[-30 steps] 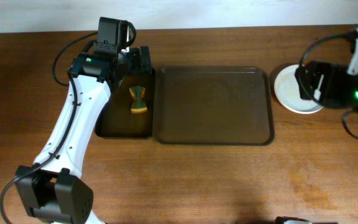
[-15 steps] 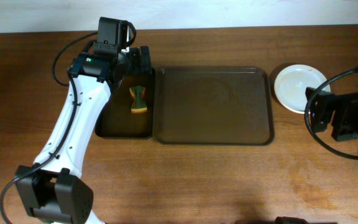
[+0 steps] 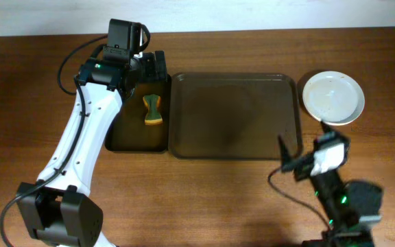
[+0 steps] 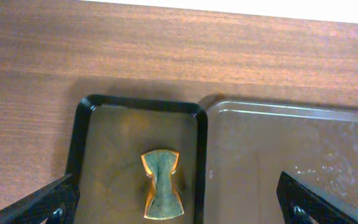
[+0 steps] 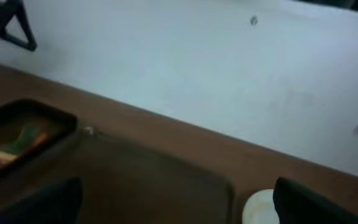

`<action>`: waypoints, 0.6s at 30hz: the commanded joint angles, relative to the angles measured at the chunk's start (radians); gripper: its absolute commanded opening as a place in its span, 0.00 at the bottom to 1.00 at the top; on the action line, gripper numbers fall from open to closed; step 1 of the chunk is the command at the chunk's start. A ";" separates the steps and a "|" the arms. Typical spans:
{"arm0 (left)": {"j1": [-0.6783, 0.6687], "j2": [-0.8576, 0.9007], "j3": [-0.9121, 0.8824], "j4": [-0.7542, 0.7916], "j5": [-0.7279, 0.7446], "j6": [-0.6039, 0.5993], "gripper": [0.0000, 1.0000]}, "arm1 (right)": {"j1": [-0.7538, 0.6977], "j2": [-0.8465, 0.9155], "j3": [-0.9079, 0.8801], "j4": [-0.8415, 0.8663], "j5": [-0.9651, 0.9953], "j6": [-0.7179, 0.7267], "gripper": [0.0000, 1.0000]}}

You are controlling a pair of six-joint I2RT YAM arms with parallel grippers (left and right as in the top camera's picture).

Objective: Clean dirty plates on tray and stack at the side

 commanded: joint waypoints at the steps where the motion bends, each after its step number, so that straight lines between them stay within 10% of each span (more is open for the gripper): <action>1: -0.001 0.006 -0.003 0.003 -0.008 0.005 1.00 | 0.010 -0.182 -0.149 0.020 -0.001 -0.003 0.98; 18: -0.001 0.006 -0.003 0.003 -0.008 0.005 1.00 | 0.011 -0.386 -0.365 -0.017 -0.009 -0.010 0.98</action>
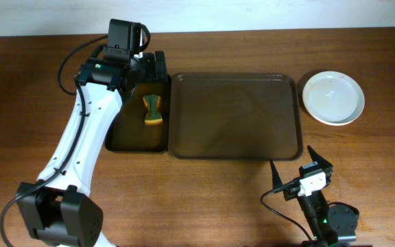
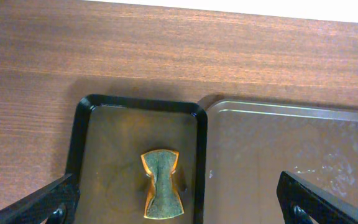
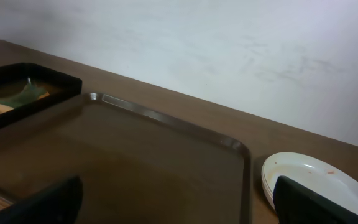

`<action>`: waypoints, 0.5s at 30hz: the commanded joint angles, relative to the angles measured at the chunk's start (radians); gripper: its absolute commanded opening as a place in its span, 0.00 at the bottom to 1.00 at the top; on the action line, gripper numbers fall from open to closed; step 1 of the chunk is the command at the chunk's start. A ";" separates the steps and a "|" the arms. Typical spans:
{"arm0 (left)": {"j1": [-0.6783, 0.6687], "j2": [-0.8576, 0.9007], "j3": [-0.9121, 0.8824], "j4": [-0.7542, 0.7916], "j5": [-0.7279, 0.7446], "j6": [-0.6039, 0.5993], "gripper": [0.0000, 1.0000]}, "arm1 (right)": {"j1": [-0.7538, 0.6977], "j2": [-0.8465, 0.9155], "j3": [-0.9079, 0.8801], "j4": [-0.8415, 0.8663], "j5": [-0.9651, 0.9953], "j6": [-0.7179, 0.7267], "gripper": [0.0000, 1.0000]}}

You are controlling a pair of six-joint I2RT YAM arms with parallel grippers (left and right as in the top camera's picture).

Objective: Clean dirty plates on tray and stack at the side

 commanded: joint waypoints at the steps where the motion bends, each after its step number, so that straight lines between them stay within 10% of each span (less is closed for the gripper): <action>1: -0.001 0.005 -0.003 0.002 -0.008 0.005 1.00 | 0.010 -0.003 -0.007 -0.003 -0.006 -0.005 0.98; 15: 0.004 0.005 -0.004 -0.026 -0.011 0.006 1.00 | 0.010 -0.003 -0.007 -0.003 -0.006 -0.005 0.98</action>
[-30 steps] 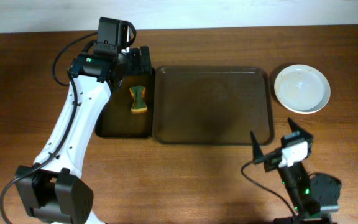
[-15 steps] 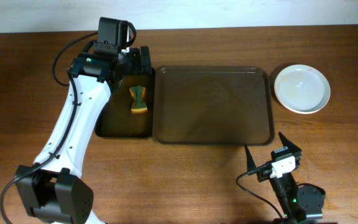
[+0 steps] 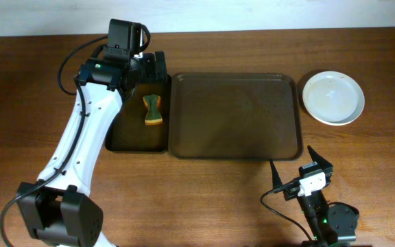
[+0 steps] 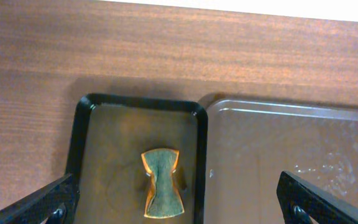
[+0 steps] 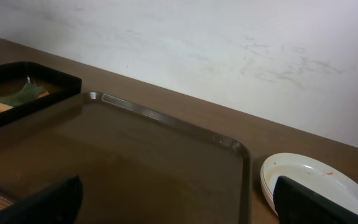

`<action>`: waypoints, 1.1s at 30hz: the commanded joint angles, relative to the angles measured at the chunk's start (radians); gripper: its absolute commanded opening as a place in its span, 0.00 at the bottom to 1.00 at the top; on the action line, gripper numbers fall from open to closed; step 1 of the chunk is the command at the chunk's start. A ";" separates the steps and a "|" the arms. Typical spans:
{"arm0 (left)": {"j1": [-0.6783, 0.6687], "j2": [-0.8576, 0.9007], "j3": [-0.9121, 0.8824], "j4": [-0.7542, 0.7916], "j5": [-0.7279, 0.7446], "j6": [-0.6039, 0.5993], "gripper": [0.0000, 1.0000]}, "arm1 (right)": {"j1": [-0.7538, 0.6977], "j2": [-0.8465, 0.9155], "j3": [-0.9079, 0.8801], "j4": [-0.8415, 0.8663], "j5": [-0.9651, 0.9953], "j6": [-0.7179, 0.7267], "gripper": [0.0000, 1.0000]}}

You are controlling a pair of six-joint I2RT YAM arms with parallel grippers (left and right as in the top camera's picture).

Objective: Clean dirty plates on tray and stack at the side

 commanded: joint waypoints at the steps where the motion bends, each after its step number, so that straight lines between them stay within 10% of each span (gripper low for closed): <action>1: 0.003 0.005 -0.004 -0.020 -0.012 0.005 1.00 | 0.010 -0.003 -0.007 -0.003 -0.005 0.002 0.98; 9: 0.010 -0.266 -0.202 0.061 -0.150 0.021 1.00 | 0.010 -0.003 -0.007 -0.003 -0.005 0.002 0.98; 21: 0.105 -1.136 -1.310 0.809 -0.081 0.022 1.00 | 0.010 -0.003 -0.007 -0.003 -0.005 0.002 0.98; 33: 0.137 -1.599 -1.697 0.870 -0.033 0.203 1.00 | 0.010 -0.003 -0.007 -0.003 -0.005 0.002 0.98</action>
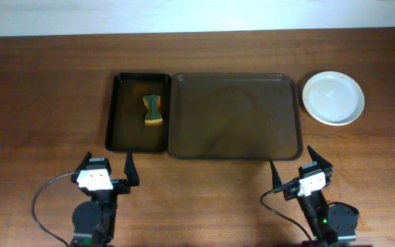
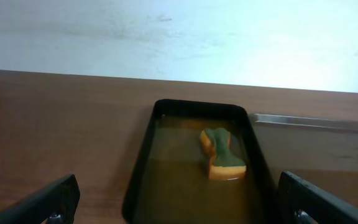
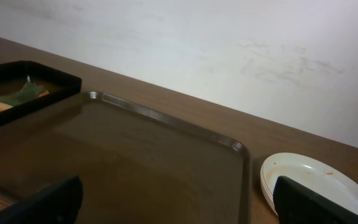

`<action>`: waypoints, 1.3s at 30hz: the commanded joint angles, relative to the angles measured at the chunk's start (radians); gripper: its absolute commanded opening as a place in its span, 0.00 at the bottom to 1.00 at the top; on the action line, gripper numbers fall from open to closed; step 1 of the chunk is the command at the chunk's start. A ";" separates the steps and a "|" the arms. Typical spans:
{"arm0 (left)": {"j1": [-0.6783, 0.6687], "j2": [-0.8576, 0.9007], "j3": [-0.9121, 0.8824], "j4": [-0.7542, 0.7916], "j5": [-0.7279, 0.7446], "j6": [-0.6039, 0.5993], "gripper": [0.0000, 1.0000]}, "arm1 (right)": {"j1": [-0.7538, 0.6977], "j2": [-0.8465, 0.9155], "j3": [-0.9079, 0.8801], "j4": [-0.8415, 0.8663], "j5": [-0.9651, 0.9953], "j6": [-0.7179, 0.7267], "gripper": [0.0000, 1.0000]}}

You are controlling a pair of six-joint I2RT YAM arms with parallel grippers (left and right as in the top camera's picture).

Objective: Clean dirty plates on tray and stack at the side

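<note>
The brown serving tray (image 1: 235, 147) lies mid-table with nothing on it. White plates (image 1: 332, 98) sit stacked to its right on the wood, seen too in the right wrist view as plates (image 3: 309, 180) with faint specks. A yellow-green sponge (image 1: 153, 111) rests in the black tray (image 1: 113, 116). My left gripper (image 1: 108, 170) is low at the table's near left edge, open, facing the sponge (image 2: 221, 154). At the near right edge my right gripper (image 1: 297, 166) is also open, facing the brown tray (image 3: 135, 155). Neither holds anything.
The black tray's rim (image 2: 143, 158) stands directly ahead of the left fingers (image 2: 48, 202). The brown tray's raised edge (image 3: 229, 143) lies between the right fingers (image 3: 319, 199) and the plates. A pale wall runs behind the table.
My left arm was stretched out with its gripper open above the black tray; now it is drawn back low at the near left edge. The right arm, sponge and plates have not moved.
At first my right gripper was near the plates at the front right while the left hung open over the sponge tray. Then the right arm sat low at the near edge and stayed there. Now the left arm is back at the near edge too.
</note>
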 commanded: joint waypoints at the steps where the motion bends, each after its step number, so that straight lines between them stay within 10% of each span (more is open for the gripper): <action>1: 0.022 -0.075 -0.051 -0.006 0.014 0.032 1.00 | 0.010 -0.005 -0.007 -0.003 -0.006 0.004 0.98; 39: 0.029 -0.240 -0.050 -0.138 0.024 0.084 1.00 | 0.010 -0.005 -0.007 -0.003 -0.006 0.004 0.98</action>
